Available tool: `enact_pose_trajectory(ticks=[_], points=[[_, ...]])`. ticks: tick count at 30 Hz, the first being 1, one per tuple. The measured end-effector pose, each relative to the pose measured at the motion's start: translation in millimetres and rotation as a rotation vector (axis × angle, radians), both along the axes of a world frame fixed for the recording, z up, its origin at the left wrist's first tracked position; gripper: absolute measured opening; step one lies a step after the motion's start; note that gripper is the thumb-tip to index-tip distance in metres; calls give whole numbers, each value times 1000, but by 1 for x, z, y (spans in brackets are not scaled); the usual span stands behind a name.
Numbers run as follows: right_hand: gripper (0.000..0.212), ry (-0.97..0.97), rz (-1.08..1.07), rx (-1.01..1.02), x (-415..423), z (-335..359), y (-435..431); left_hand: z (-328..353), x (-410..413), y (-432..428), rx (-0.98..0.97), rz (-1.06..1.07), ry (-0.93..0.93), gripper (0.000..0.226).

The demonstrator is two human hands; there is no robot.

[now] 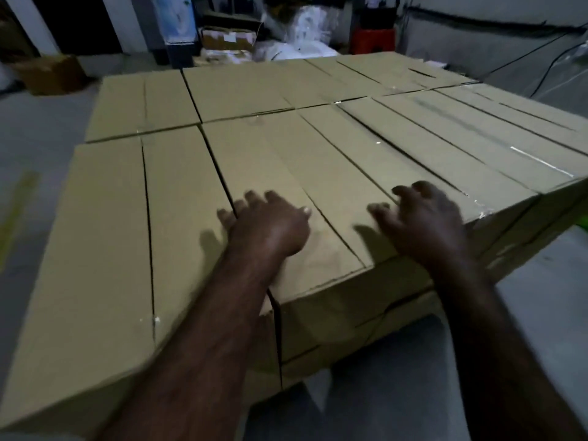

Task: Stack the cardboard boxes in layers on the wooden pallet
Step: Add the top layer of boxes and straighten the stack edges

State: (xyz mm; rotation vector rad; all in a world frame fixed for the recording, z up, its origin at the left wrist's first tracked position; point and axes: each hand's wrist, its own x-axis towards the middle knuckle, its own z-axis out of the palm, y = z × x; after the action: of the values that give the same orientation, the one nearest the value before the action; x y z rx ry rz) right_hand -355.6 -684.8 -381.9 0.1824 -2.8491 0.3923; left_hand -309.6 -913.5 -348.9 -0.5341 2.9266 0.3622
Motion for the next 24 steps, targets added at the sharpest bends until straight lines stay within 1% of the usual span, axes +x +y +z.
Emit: enact_pose_trajectory(ticks=[2,5,8,9,12,14,17,18,19,20,22,24], points=[[74,-137,28,50,-3,6,-24,-7,-5,-10,47,32,-19,81],[71,-216,54,172,1,2,-57,-15,-3,-10,43,-25,13,81],[69,-392,-9,135,7,13,-81,-5,0,-19,101,-97,-87,77],[70,-447,7,117,10,19,-89,-1,1,-25,123,-132,-114,74],[69,-536,181,101,17,40,-128,17,1,-55,175,-243,-143,61],[67,-515,270,94,18,44,-161,21,-2,-82,196,-277,-143,52],[64,-482,323,54,6,45,-220,27,-13,-137,269,-274,-73,35],[64,-487,321,51,0,44,-238,28,-17,-156,302,-270,-37,34],[66,-488,310,48,-4,44,-254,29,-19,-174,351,-238,3,38],[67,-492,284,34,-11,42,-275,28,-24,-200,395,-183,59,45],[69,-474,215,21,-29,40,-313,18,-42,-255,398,-26,241,55],[69,-445,154,27,-48,40,-345,6,-63,-313,331,183,415,50]])
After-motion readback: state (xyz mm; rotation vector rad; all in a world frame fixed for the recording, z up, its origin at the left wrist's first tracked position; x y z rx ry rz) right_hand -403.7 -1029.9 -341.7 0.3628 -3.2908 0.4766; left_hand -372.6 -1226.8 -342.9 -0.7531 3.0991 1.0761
